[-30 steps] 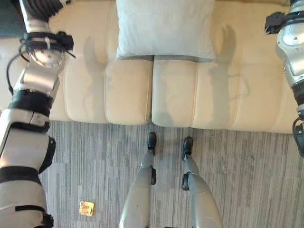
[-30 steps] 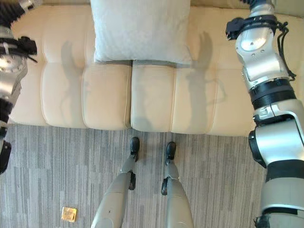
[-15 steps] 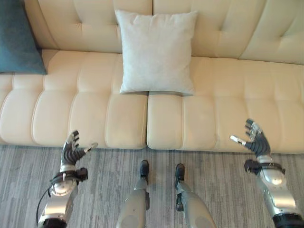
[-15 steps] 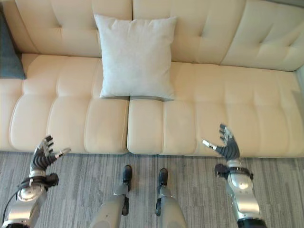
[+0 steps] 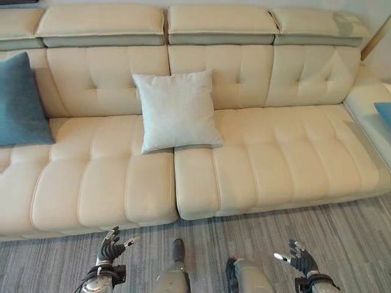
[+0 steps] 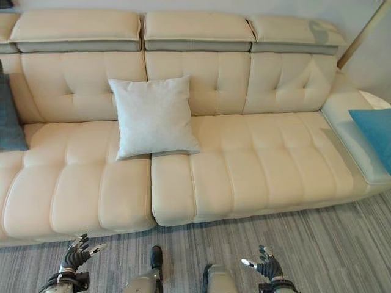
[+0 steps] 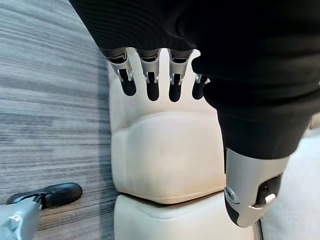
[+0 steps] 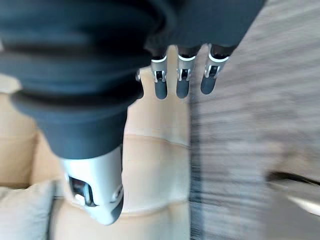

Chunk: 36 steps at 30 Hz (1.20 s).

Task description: Pick up all the scattered cushions and arrange them neatly on the sofa.

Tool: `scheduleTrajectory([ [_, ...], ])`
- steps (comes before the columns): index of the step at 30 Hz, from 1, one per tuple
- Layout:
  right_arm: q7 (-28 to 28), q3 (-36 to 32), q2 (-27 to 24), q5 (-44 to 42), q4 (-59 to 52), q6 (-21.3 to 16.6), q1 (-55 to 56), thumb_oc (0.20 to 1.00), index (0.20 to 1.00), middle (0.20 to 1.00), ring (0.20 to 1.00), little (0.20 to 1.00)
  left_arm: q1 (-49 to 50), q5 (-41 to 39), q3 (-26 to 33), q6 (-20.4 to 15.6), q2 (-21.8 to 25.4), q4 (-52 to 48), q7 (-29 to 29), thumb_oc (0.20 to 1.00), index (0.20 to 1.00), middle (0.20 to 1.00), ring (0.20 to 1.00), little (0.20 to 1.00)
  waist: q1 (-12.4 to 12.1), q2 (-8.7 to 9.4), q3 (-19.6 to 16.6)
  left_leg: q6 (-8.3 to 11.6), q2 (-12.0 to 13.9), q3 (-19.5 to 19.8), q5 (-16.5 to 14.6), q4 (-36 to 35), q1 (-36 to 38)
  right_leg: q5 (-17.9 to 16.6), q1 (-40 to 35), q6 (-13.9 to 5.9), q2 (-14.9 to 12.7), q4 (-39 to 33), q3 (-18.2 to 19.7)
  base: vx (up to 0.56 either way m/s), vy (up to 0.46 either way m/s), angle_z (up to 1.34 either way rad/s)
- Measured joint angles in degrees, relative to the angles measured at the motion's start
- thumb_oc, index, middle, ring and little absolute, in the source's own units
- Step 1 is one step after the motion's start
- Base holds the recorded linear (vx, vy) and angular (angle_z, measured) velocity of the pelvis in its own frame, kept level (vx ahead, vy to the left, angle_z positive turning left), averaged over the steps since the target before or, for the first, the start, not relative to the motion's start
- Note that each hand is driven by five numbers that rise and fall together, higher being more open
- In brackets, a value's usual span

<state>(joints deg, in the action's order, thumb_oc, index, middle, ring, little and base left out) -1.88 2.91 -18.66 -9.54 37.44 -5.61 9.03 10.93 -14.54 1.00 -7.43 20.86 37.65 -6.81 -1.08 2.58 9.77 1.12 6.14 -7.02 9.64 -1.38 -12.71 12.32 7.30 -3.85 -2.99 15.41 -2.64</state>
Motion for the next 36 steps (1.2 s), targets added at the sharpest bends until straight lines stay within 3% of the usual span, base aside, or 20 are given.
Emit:
scheduleTrajectory([
  [2, -0.7, 0.0, -1.9, 0.0, -1.0, -0.4, -1.4, 1.000, 1.000, 1.000, 1.000, 1.000, -0.9, 0.0, -2.5, 0.2, -1.3, 1.0, -0.1, 1.000, 1.000, 1.000, 1.000, 1.000, -0.2, -2.69, -0.2, 1.68, 2.8, 0.5, -1.7, 0.0, -2.3, -3.8, 0.4, 2.13, 3.1, -3.5, -0.8, -0.27, -0.118, 0.10],
  [4, -1.4, 0.1, -3.5, 0.0, -1.3, -0.3, -1.4, 1.000, 1.000, 1.000, 1.000, 1.000, 0.1, 0.1, -3.3, 0.4, -2.6, 1.0, -0.2, 1.000, 1.000, 1.000, 1.000, 1.000, -0.2, -3.78, -0.4, 2.83, 3.5, 2.6, -1.2, 1.0, -3.1, -4.5, 2.1, 3.77, 4.2, -1.5, -0.9, -0.30, -0.058, -0.15],
  [6, -2.1, 0.5, -4.5, 0.0, -1.4, -0.2, -0.9, 1.000, 1.000, 1.000, 1.000, 1.000, -0.1, 0.8, -3.7, 0.6, -3.2, 1.4, 0.0, 1.000, 1.000, 1.000, 1.000, 1.000, 0.4, -3.26, -0.1, 4.33, 2.1, 4.7, -4.6, 3.4, -3.8, -4.4, 2.9, 5.88, 3.3, -0.9, -0.9, -0.21, -0.023, -0.05],
  [9, -2.6, 0.0, -4.2, 0.0, -2.1, -0.1, 1.0, 1.000, 1.000, 1.000, 1.000, 1.000, -0.3, 2.2, -3.6, 0.5, -3.2, 1.0, 0.0, 1.000, 1.000, 1.000, 1.000, 1.000, 2.8, -0.51, -0.6, 2.71, -4.2, 5.2, -6.6, 9.5, -1.6, -5.8, 3.8, 4.70, -0.5, -1.7, 0.4, -0.14, 0.024, -0.02],
  [11, -2.6, -0.4, -4.2, 0.1, -2.0, -0.1, 1.0, 1.000, 1.000, 1.000, 1.000, 1.000, -0.1, 2.2, -3.6, 0.5, -3.2, 1.0, 0.1, 1.000, 1.000, 1.000, 1.000, 1.000, 3.4, -1.79, -1.1, 0.25, -5.1, 5.8, -8.3, 5.1, 3.1, -5.6, 5.1, 2.93, 0.4, -1.7, 2.7, -0.01, 0.060, -0.53],
  [12, -2.5, -1.5, -2.7, 0.2, -1.8, 0.3, 0.7, 1.000, 1.000, 1.000, 1.000, 1.000, -0.1, 2.2, -3.3, 0.5, -3.0, -0.4, 0.0, 1.000, 1.000, 1.000, 1.000, 1.000, 2.9, -0.50, -0.8, 0.17, -6.7, 7.7, -8.6, 2.5, 4.7, -6.2, 6.4, 2.31, 0.6, -1.5, 6.0, 0.01, 0.059, -0.81],
  [14, -2.6, -1.6, -1.4, 0.5, -2.0, 0.5, 0.6, 1.000, 1.000, 1.000, 1.000, 1.000, -0.4, 2.3, -3.7, 0.9, -2.9, -0.3, 0.3, 1.000, 1.000, 1.000, 1.000, 1.000, 4.2, -0.55, -0.9, -1.20, -6.9, 7.1, -6.6, 2.0, 6.0, -8.6, 4.9, 0.44, 0.5, -3.5, 6.3, -0.03, 0.041, -0.61],
  [16, -2.5, -1.5, -1.1, 0.4, -1.8, 0.7, 0.7, 1.000, 1.000, 1.000, 1.000, 1.000, -0.7, 3.2, -4.2, 0.7, -2.3, -0.6, 0.6, 1.000, 1.000, 1.000, 1.000, 1.000, 5.0, -0.21, -1.4, -1.14, -7.2, 6.1, -7.1, 1.8, 6.4, -8.8, 4.8, 0.25, 0.4, -3.9, 7.7, -0.03, 0.047, -0.28],
  [17, -2.5, -1.6, -1.0, 0.3, -1.8, 0.6, 1.1, 1.000, 1.000, 1.000, 1.000, 1.000, -1.5, 4.6, -4.7, 0.8, -1.9, -0.3, 0.7, 1.000, 1.000, 1.000, 1.000, 1.000, 6.5, 0.19, -1.5, -1.08, -7.3, 5.2, -7.2, 1.7, 6.6, -9.6, 4.9, -0.26, 0.3, -4.7, 8.3, -0.07, 0.076, -0.51],
  [21, -2.6, -1.8, 0.6, -2.1, -2.5, 0.6, -1.4, 1.000, 1.000, 1.000, 1.000, 1.000, -1.8, 5.0, -6.0, 1.9, -0.6, -0.3, 0.8, 1.000, 1.000, 1.000, 1.000, 1.000, 7.0, 1.36, -1.7, -1.54, -7.1, -3.8, -7.8, 0.8, 8.6, -13.1, 6.4, -0.35, 1.5, -7.8, 15.5, -0.07, 0.041, -1.22],
  [23, -2.6, -1.8, 1.0, -3.0, -2.8, 0.6, -1.7, 1.000, 1.000, 1.000, 1.000, 1.000, -2.9, 5.0, -6.1, 2.0, -0.7, -0.7, 1.1, 1.000, 1.000, 1.000, 1.000, 1.000, 7.8, 1.33, -1.6, -1.46, -6.7, -7.8, -8.1, 0.0, 9.4, -13.6, 6.9, -1.06, 1.1, -9.8, 15.1, -0.10, -0.051, -1.25],
  [24, -2.7, -1.6, 1.9, -3.2, -2.7, 0.9, -3.3, 1.000, 1.000, 1.000, 1.000, 1.000, -2.0, 5.0, -5.9, 2.0, -0.2, -2.4, 1.0, 1.000, 1.000, 1.000, 1.000, 1.000, 6.4, 1.25, -1.5, -1.58, -4.5, -14.3, -7.0, -0.2, 10.1, -12.9, 7.9, 0.52, 0.4, -11.1, 10.4, -0.04, -0.070, -2.12],
  [25, -2.8, -1.5, 3.6, -4.0, -2.9, 0.9, -4.4, 1.000, 1.000, 1.000, 1.000, 1.000, -1.3, 5.0, -6.0, 1.9, 0.7, -3.7, 1.1, 1.000, 1.000, 1.000, 1.000, 1.000, 4.7, 0.38, -1.1, -2.19, -2.2, -18.9, -7.6, -0.3, 10.9, -11.9, 9.8, 0.51, -0.3, -9.3, 2.2, 0.00, -0.071, -2.31],
  [27, -2.9, -1.2, 4.3, -4.1, -3.9, 0.8, -4.2, 1.000, 1.000, 1.000, 1.000, 1.000, -2.1, 5.0, -5.8, 2.1, 1.3, -3.8, 1.3, 1.000, 1.000, 1.000, 1.000, 1.000, 5.5, 0.33, -1.2, -1.47, -0.7, -22.7, -8.0, -0.5, 12.1, -10.3, 9.7, 0.31, -3.0, -5.4, -7.7, 0.10, -0.096, -1.65],
  [28, -3.0, -1.1, 4.6, -4.1, -3.8, 1.1, -3.8, 1.000, 1.000, 1.000, 1.000, 1.000, -1.8, 5.0, -5.5, 2.0, 1.3, -4.2, 1.2, 1.000, 1.000, 1.000, 1.000, 1.000, 4.9, 0.96, -1.5, 0.36, 0.5, -28.9, -8.5, -1.3, 15.1, -7.7, 8.3, 3.69, -4.9, -2.8, -16.9, 0.14, -0.131, -1.72],
  [29, -3.0, -1.0, 4.8, -4.1, -3.9, 1.1, -3.8, 1.000, 1.000, 1.000, 1.000, 1.000, -0.9, 5.0, -5.4, 2.0, 1.2, -4.2, 1.1, 1.000, 1.000, 1.000, 1.000, 1.000, 3.3, 0.53, -1.6, 0.16, 1.0, -30.0, -9.4, -1.1, 16.5, -7.1, 7.8, 3.94, -5.3, -2.1, -20.1, 0.12, -0.171, -2.20],
  [30, -3.0, -1.1, 4.5, -4.0, -5.6, 0.9, -3.2, 1.000, 1.000, 1.000, 1.000, 1.000, 0.2, 5.0, -5.8, 2.1, 1.1, -4.3, 1.3, 1.000, 1.000, 1.000, 1.000, 1.000, 3.7, 0.25, -1.8, 1.73, 2.6, -34.2, -10.8, 0.2, 18.1, -7.2, 7.0, 3.65, -6.3, -1.1, -24.0, 0.19, -0.177, -1.66],
  [31, -3.1, -1.1, 4.2, -4.0, -6.1, 1.0, -2.8, 1.000, 1.000, 1.000, 1.000, 1.000, 0.3, 5.0, -5.9, 2.2, 0.8, -4.3, 1.5, 1.000, 1.000, 1.000, 1.000, 1.000, 4.0, 0.20, -2.0, 2.26, 2.8, -35.0, -11.2, 0.7, 18.9, -8.0, 6.9, 4.06, -6.5, -0.8, -25.1, 0.23, -0.248, -1.50],
  [33, -3.7, -1.4, 2.4, -3.9, -6.4, 1.0, -1.3, 1.000, 1.000, 1.000, 1.000, 1.000, -0.2, 6.8, -7.3, 2.6, -0.6, -3.3, 2.4, 1.000, 1.000, 1.000, 1.000, 1.000, 5.0, -0.73, -2.5, 2.46, 3.6, -25.4, -12.6, 3.5, 17.8, -8.8, 6.8, 5.45, -3.2, -0.5, -21.1, 0.23, -0.262, -1.05],
  [36, -4.2, -1.7, 0.4, -3.9, -6.4, 1.1, 0.8, 1.000, 1.000, 1.000, 1.000, 1.000, -1.9, 6.9, -7.8, 2.7, -2.4, -3.9, 2.5, 1.000, 1.000, 1.000, 1.000, 1.000, 7.1, -1.14, -2.3, 2.97, 6.2, -18.9, -13.0, 14.5, 14.3, -6.8, 6.4, 7.07, -1.9, 0.3, -18.6, 0.25, -0.247, -0.53],
])
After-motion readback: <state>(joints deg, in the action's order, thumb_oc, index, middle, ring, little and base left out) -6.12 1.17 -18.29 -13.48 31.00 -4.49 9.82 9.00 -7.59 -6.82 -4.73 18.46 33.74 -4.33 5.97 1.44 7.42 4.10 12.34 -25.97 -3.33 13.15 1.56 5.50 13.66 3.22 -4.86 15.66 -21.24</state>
